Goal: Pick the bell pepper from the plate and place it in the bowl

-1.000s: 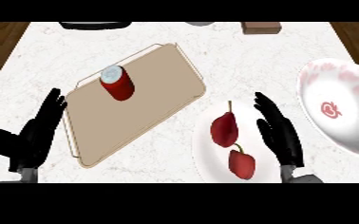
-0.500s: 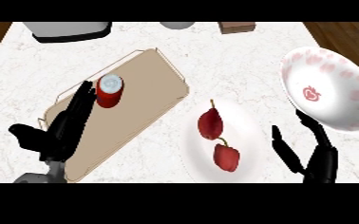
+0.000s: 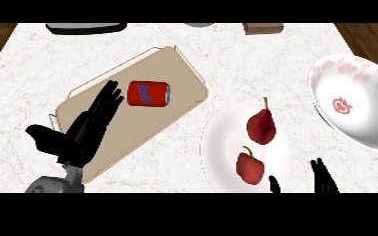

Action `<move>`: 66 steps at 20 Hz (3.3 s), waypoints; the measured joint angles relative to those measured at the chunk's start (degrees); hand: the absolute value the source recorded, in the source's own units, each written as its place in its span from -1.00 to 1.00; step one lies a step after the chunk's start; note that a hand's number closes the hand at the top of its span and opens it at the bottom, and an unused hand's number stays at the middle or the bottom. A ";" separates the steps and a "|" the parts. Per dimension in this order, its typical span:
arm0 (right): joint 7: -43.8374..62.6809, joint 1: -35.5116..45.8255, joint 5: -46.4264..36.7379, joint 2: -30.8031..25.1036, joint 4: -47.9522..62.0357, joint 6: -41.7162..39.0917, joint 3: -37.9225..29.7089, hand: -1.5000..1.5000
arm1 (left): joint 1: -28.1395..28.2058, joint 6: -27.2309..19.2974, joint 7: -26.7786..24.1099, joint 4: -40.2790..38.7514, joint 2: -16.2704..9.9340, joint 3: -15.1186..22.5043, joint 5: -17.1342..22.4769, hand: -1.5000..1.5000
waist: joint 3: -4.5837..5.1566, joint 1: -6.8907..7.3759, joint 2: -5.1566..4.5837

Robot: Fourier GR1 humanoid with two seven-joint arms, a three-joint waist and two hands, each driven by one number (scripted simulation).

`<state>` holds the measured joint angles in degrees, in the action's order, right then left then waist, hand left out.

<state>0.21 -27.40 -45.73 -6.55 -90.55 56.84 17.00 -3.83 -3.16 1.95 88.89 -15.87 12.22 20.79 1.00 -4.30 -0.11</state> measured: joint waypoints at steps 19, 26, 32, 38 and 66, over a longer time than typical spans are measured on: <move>43.30 -14.26 -27.58 6.55 -13.94 -20.00 4.51 -1.00 | -2.66 -0.14 2.19 1.78 1.79 3.34 -1.42 0.00 | -0.09 4.57 -1.49; 61.71 -10.03 -36.69 6.45 -20.32 -35.88 11.42 -1.00 | -3.57 -0.37 3.37 1.58 2.79 4.09 -1.50 0.00 | -0.41 5.40 -1.06; 69.83 -2.40 -39.42 6.15 -22.00 -45.52 16.62 -1.00 | -4.64 -0.70 4.19 1.15 3.59 4.17 -1.66 0.00 | -0.68 5.47 -0.71; 71.32 4.56 -38.38 5.98 -20.47 -51.09 16.01 -1.00 | -4.52 -1.01 4.60 0.97 4.00 4.14 -2.04 0.00 | -0.81 5.22 -0.54; 71.24 17.55 -34.71 5.02 -10.51 -55.26 10.35 1.00 | -4.17 0.90 4.16 -0.69 4.63 1.75 -1.96 0.00 | -0.14 4.34 0.49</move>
<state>71.45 -9.86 -80.44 -1.52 -101.06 1.59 27.34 -8.00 -2.26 6.11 88.19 -11.24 13.97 18.83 0.86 0.04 0.38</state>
